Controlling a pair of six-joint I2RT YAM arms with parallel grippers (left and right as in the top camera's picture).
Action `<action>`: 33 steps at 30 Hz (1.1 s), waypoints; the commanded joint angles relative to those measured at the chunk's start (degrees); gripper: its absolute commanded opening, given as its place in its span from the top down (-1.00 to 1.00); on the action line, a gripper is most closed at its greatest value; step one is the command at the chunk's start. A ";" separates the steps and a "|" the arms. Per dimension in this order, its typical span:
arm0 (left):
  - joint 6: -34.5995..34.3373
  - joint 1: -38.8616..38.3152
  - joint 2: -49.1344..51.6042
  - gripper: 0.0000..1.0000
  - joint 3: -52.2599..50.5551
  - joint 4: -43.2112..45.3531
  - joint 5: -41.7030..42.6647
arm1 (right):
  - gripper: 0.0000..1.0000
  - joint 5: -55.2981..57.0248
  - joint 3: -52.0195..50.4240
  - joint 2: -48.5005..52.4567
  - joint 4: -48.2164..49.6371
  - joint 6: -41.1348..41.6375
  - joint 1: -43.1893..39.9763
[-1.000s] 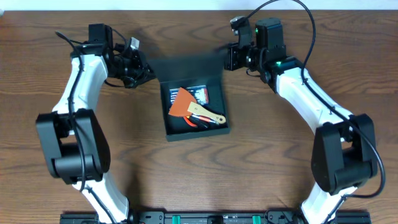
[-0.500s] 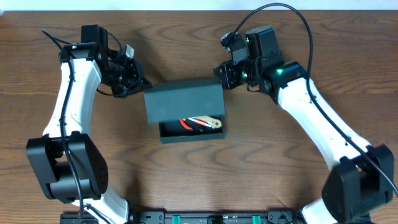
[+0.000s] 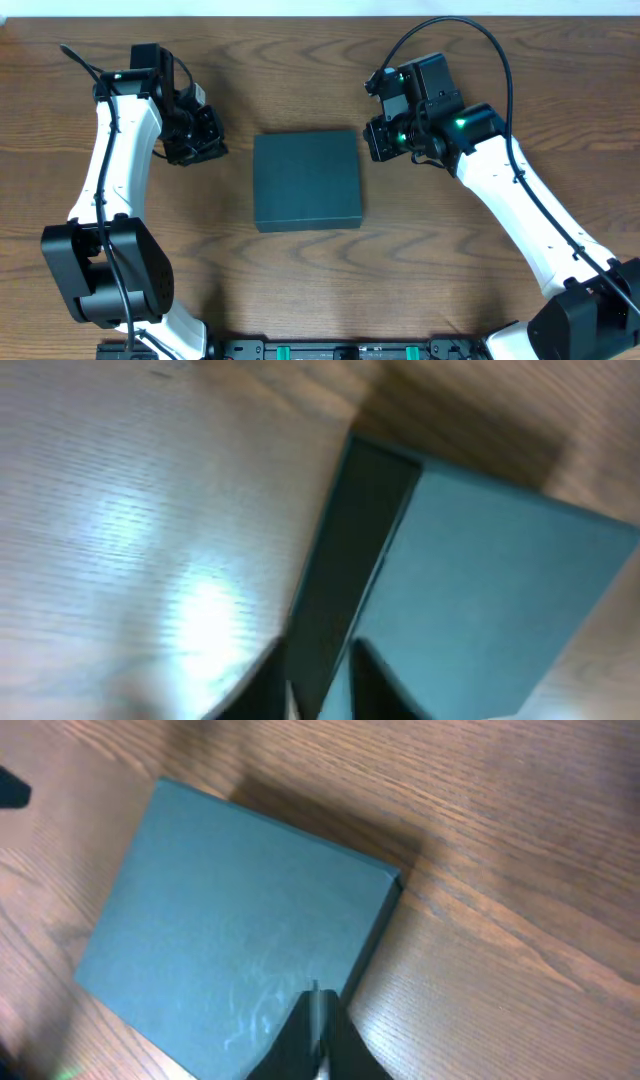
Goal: Pack container
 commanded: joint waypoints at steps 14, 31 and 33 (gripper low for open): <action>0.79 -0.11 -5.14 -0.97 1.05 -7.91 -2.14 | -0.99 5.14 0.90 -7.61 -4.22 -4.15 -0.20; 1.25 -0.11 -47.41 -0.97 -3.26 -16.94 -7.50 | -0.99 8.00 -10.45 -44.87 -18.67 -13.62 -2.38; 0.35 -0.11 -52.89 -0.97 -5.22 -16.85 -7.50 | -0.99 7.98 -15.30 -51.30 -18.34 -11.74 -2.38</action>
